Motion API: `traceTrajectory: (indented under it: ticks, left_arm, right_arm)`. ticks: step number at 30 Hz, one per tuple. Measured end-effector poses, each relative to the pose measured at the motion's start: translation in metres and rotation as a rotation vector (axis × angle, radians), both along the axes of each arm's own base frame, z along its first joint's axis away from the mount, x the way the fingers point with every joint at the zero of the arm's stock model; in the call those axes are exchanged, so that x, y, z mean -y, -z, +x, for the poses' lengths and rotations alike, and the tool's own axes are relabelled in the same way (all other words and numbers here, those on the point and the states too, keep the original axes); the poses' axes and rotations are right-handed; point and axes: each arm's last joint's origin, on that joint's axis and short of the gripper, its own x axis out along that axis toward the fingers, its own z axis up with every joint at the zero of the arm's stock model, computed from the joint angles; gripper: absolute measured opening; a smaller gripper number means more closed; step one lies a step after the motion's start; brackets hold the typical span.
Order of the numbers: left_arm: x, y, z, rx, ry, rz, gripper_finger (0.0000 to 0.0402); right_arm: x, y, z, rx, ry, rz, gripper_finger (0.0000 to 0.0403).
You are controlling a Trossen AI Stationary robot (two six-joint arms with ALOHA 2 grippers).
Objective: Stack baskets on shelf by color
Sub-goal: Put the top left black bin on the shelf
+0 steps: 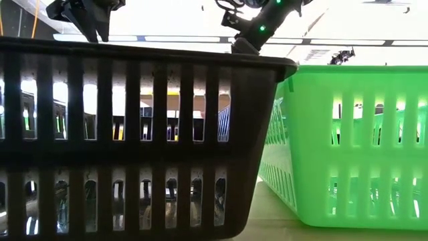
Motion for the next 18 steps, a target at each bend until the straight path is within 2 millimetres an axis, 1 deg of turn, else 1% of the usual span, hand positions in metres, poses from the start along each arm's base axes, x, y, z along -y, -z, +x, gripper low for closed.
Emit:
traceTrajectory:
  ticks: [4,13,18]
  left_arm:
    - [0.0,0.0,0.0,0.005,-0.008,-0.017,0.0133]
    - [0.001,0.0,0.0,0.014,-0.031,-0.039,0.0133]
    - [0.009,0.002,0.001,0.022,-0.041,-0.055,0.0133]
  right_arm:
    - [0.0,-0.004,-0.002,0.013,0.007,-0.004,0.0076]
    - [-0.003,-0.003,-0.002,0.011,-0.003,0.011,0.0076]
    - [-0.011,-0.014,-0.005,0.049,-0.024,0.001,0.0076]
